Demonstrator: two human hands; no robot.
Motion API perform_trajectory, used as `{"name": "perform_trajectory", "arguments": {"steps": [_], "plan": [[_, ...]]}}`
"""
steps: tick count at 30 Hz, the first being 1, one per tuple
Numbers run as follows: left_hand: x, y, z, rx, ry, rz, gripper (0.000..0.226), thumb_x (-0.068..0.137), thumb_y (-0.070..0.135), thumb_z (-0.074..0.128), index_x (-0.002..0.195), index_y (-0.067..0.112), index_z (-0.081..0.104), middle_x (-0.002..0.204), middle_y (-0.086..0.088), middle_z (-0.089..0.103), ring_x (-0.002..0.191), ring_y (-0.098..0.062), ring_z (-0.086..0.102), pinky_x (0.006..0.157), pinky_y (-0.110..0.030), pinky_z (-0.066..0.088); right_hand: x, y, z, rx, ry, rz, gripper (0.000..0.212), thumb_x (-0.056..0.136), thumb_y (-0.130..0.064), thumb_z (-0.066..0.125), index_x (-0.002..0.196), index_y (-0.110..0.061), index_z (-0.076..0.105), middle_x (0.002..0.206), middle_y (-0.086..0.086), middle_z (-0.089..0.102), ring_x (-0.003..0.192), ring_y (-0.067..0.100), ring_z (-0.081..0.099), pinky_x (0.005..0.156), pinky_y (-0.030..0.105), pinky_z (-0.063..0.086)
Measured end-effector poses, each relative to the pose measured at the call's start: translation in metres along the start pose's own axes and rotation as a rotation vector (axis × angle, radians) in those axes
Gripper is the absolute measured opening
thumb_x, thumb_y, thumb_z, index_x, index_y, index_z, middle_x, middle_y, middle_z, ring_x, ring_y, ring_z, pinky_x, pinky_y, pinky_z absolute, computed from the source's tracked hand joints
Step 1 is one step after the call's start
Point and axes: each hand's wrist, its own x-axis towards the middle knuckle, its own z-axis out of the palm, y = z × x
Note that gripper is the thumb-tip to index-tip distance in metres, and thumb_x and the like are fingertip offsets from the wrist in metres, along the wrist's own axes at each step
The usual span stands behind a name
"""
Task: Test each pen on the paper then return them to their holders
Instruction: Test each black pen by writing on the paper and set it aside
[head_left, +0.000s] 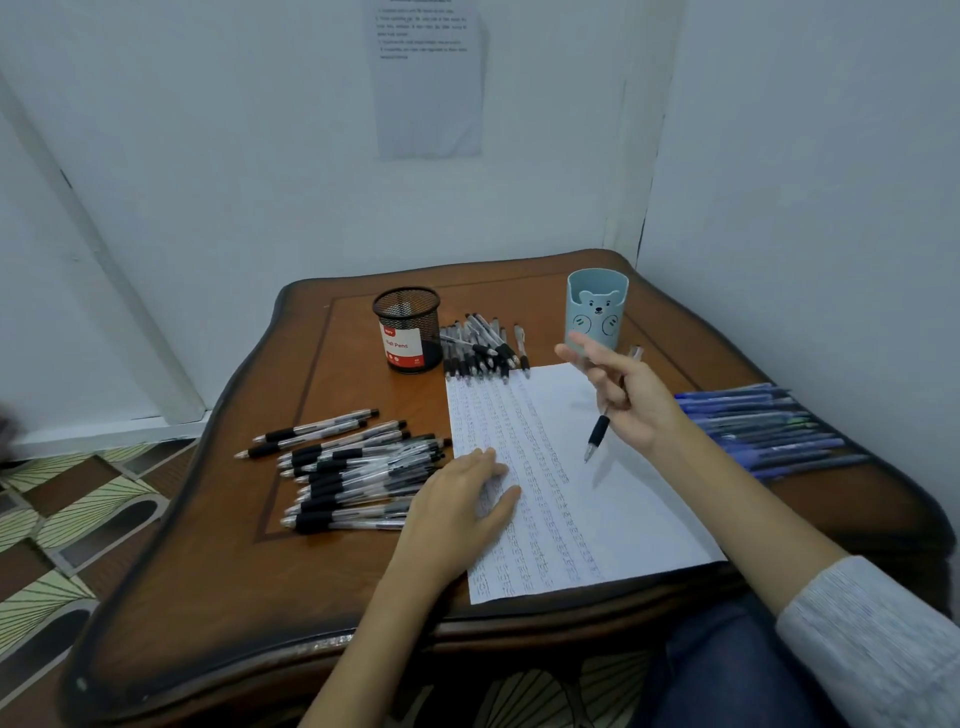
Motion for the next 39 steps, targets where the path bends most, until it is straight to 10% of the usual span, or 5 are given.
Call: {"name": "perform_trajectory", "arguments": {"steps": [3, 6, 12, 16, 39], "plan": [[0.0, 0.0, 0.0, 0.001, -0.009, -0.001, 0.042, 0.095, 0.04, 0.052, 0.131, 0.017, 0.056, 0.145, 0.002, 0.045, 0.134, -0.006, 0.037, 0.105, -0.022, 0.033, -0.007, 0.003, -0.009, 0.113, -0.036, 0.146, 0.043, 0.1, -0.022, 0.033, 0.117, 0.006, 0.061, 0.098, 0.022, 0.071, 0.064, 0.019, 0.067, 0.055, 0.018, 0.053], [0.001, 0.0, -0.001, -0.002, -0.012, -0.007, 0.042, 0.095, 0.04, 0.053, 0.13, 0.017, 0.057, 0.145, 0.003, 0.045, 0.134, -0.006, 0.037, 0.105, -0.022, 0.034, -0.017, 0.009, -0.01, -0.109, -0.007, 0.234, 0.069, 0.102, -0.048, 0.025, 0.095, 0.001, 0.073, 0.06, 0.009, 0.062, 0.043, 0.011, 0.046, 0.038, 0.017, 0.03], [0.0, 0.001, -0.002, 0.007, -0.001, -0.008, 0.042, 0.095, 0.04, 0.052, 0.13, 0.017, 0.056, 0.143, 0.005, 0.047, 0.134, -0.005, 0.037, 0.101, -0.019, 0.034, -0.026, 0.021, -0.011, -0.301, 0.044, 0.119, 0.032, 0.085, -0.035, 0.068, 0.068, -0.011, 0.054, 0.046, -0.003, 0.048, 0.035, 0.003, 0.036, 0.033, 0.012, 0.027], [0.0, 0.002, -0.002, 0.008, 0.002, -0.004, 0.04, 0.095, 0.039, 0.052, 0.129, 0.017, 0.057, 0.142, 0.004, 0.049, 0.133, -0.005, 0.038, 0.099, -0.018, 0.034, -0.033, 0.03, -0.013, -0.544, 0.08, -0.008, 0.043, 0.094, -0.048, 0.053, 0.072, -0.012, 0.052, 0.046, 0.003, 0.052, 0.034, 0.009, 0.04, 0.031, 0.017, 0.027], [0.001, 0.0, 0.003, 0.023, -0.015, -0.027, 0.042, 0.094, 0.039, 0.053, 0.13, 0.017, 0.057, 0.145, 0.003, 0.045, 0.135, -0.007, 0.038, 0.105, -0.022, 0.032, -0.036, 0.054, -0.022, -0.987, 0.077, -0.374, 0.032, 0.084, 0.003, 0.062, 0.057, -0.002, 0.045, 0.052, 0.019, 0.051, 0.044, 0.024, 0.058, 0.044, 0.02, 0.044]]}}
